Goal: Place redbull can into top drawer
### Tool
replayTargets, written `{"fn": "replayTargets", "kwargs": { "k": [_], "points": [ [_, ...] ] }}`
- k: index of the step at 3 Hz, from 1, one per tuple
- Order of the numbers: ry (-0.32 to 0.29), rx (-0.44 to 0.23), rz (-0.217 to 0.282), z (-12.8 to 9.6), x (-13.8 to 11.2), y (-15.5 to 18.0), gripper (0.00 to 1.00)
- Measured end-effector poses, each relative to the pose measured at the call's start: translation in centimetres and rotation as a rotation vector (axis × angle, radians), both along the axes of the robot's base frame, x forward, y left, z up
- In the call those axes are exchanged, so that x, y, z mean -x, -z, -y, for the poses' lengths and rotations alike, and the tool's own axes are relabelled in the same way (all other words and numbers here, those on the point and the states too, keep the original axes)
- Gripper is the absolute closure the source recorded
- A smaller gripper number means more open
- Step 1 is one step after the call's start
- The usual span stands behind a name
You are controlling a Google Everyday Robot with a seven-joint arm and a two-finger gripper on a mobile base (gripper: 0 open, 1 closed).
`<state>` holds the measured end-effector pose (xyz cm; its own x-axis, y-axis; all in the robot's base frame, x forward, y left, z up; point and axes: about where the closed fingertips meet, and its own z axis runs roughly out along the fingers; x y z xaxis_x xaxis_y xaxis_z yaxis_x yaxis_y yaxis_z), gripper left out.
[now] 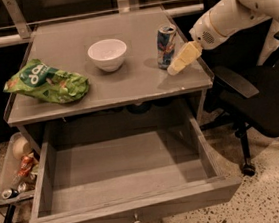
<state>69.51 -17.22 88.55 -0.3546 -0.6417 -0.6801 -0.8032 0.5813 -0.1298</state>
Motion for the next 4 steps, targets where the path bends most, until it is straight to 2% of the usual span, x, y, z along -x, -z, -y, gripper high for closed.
{"fn": "replayTargets", "kwargs": {
  "k": [1,2,4],
  "points": [
    [-0.007,-0.06,0.025,-0.1,-0.1,0.0,0.0],
    [-0.017,-0.142,0.05,-1.7,-1.4,-0.2,0.0],
    [-0.071,-0.224,0.075,-6.0,-3.3,-0.6,0.0]
  ]
}}
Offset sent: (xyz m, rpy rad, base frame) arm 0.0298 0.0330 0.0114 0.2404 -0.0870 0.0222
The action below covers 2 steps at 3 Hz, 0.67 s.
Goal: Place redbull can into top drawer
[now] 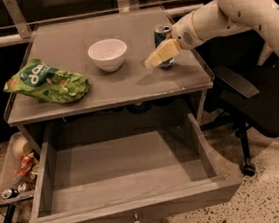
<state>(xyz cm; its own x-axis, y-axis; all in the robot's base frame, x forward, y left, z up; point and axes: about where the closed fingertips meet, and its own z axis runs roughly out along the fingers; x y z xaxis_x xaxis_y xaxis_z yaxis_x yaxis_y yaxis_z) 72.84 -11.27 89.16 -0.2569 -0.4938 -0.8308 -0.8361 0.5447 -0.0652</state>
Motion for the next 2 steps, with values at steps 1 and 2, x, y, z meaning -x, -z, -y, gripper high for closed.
{"fn": "replayTargets", "kwargs": {
  "k": [1,2],
  "points": [
    [-0.001,-0.001,0.0,-0.09,-0.03,0.0,0.17],
    [-0.001,-0.001,0.0,-0.09,-0.03,0.0,0.4]
  ]
}}
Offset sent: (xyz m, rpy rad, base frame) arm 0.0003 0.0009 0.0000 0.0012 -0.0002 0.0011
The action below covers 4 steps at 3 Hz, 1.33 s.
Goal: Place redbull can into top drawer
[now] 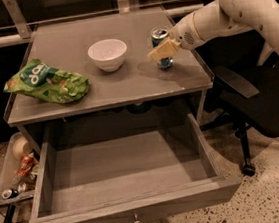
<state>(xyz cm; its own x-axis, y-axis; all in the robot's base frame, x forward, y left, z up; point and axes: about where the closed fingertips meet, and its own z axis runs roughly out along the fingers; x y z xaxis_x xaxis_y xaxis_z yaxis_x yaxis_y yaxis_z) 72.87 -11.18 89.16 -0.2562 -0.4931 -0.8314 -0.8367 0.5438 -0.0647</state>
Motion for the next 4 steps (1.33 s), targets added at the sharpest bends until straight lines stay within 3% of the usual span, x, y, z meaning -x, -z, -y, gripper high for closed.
{"fn": "replayTargets", "kwargs": {
  "k": [2,3,4],
  "points": [
    [0.0,0.0,0.0,0.0,0.0,0.0,0.87],
    [-0.005,0.016,-0.002,0.1,0.9,-0.8,1.0],
    [0.05,0.022,0.007,1.9,4.1,-2.8,1.0]
  ]
}}
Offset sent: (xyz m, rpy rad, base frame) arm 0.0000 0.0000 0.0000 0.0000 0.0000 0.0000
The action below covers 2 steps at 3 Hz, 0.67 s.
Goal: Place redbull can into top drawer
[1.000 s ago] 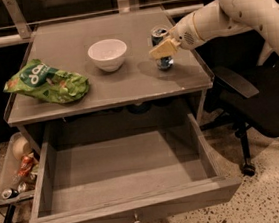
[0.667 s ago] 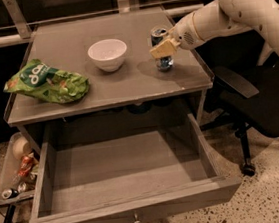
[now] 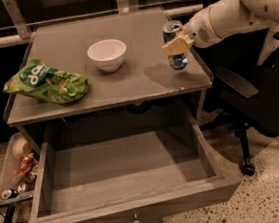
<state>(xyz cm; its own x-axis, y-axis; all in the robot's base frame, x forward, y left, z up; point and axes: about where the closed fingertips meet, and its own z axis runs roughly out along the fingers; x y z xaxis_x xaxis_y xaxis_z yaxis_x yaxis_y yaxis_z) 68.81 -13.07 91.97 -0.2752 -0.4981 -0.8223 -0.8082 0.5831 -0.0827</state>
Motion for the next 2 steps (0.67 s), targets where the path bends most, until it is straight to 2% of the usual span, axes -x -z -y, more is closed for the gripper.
{"fn": "replayTargets", "kwargs": {
  "k": [1,2],
  "points": [
    [0.073,-0.002,-0.031,2.2,4.9,0.2,1.0],
    [0.128,-0.001,-0.104,3.9,10.4,2.8,1.0]
  ]
}}
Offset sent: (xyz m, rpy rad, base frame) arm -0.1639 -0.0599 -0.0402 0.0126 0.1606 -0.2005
